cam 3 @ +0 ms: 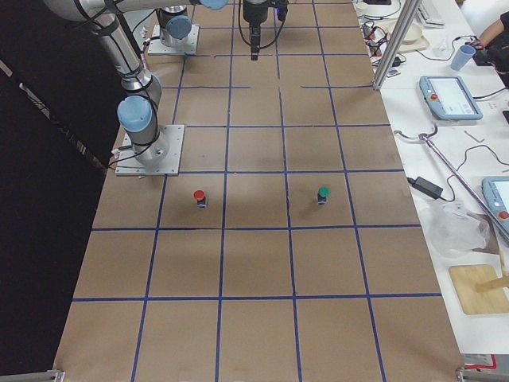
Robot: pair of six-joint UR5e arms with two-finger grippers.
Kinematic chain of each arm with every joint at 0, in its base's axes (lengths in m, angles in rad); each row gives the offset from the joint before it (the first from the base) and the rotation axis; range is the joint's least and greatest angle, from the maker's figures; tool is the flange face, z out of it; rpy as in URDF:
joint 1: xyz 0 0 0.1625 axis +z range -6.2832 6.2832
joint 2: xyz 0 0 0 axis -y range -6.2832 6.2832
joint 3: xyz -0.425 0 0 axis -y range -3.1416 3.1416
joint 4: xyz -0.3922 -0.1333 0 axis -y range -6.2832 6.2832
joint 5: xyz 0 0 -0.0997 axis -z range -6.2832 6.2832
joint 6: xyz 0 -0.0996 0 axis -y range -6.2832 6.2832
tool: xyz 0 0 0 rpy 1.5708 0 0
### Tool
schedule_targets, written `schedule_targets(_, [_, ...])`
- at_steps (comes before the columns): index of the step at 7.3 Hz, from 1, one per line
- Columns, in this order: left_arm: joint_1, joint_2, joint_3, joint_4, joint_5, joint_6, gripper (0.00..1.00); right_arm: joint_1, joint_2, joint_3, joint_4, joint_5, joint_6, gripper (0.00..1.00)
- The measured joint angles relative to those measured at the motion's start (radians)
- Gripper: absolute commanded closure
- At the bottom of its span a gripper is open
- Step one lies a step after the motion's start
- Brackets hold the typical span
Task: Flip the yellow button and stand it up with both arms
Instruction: 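Move the left gripper down toward the yellow-capped button lying on its side, then close the left gripper on the base of the yellow button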
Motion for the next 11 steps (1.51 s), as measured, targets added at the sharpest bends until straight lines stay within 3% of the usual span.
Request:
schedule_targets(1, [0.054,-0.044,-0.033,0.079,-0.049,0.071,0.00,0.000,0.001,0.000,-0.010,-0.001,-0.001,0.00])
schedule_targets(3, [0.138,-0.110,-0.061,0.119,-0.106,0.113,0.02,-0.001,0.000,0.000,-0.017,-0.002,-0.002,0.00])
schedule_targets(6, [0.161,-0.113,-0.153,0.156,-0.076,0.096,0.02,-0.001,0.000,0.000,-0.019,-0.002,-0.002,0.00])
schedule_targets(9, [0.183,-0.114,-0.200,0.235,-0.076,0.210,0.02,0.000,0.000,0.000,-0.018,-0.003,-0.001,0.00])
schedule_targets(11, [0.200,-0.117,-0.216,0.240,-0.081,0.207,0.10,0.000,0.000,0.000,-0.016,-0.003,0.001,0.00])
